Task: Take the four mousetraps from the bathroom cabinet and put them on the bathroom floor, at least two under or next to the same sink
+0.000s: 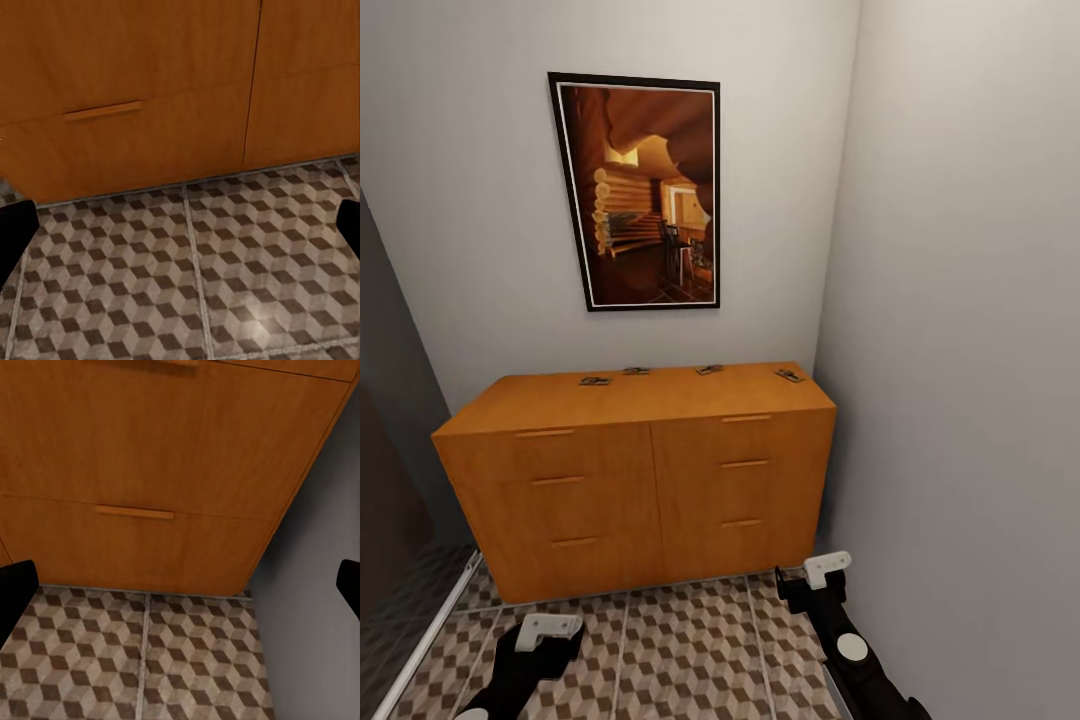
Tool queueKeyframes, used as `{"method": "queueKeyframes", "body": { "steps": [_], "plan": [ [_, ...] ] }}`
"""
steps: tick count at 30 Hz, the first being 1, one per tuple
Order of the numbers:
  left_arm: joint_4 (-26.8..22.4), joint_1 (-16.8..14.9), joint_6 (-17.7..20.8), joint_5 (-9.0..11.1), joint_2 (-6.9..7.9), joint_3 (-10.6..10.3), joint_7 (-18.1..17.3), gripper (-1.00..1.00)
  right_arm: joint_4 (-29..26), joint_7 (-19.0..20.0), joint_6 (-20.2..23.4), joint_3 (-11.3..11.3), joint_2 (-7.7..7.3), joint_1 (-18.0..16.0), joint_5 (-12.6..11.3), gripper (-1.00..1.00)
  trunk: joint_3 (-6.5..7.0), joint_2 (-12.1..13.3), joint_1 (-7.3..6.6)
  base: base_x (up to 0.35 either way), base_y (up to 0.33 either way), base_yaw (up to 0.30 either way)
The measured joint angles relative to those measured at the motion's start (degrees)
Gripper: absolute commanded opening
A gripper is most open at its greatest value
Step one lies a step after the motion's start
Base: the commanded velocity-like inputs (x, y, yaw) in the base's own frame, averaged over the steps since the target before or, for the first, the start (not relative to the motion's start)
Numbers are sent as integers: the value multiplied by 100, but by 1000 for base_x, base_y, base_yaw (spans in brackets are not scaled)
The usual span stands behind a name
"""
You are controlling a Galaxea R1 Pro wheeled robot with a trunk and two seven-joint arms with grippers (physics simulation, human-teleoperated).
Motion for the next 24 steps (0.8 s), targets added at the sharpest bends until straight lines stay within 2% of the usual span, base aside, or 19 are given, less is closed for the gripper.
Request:
{"method": "queueKeyframes", "body": {
  "steps": [5,17,24],
  "plan": [
    [5,0,-236,8,-3,1,12,100,0,0,-1,12,3,0,0,100,0,0,0,0,0,0],
    [126,2,-310,11,-6,-14,16,100,-8,0,-1,0,-3,0,0,100,0,0,0,0,0,0],
    [784,5,-410,23,-47,40,13,100,-140,-2,3,9,-8,0,0,100,0,0,0,0,0,0]
  ]
}}
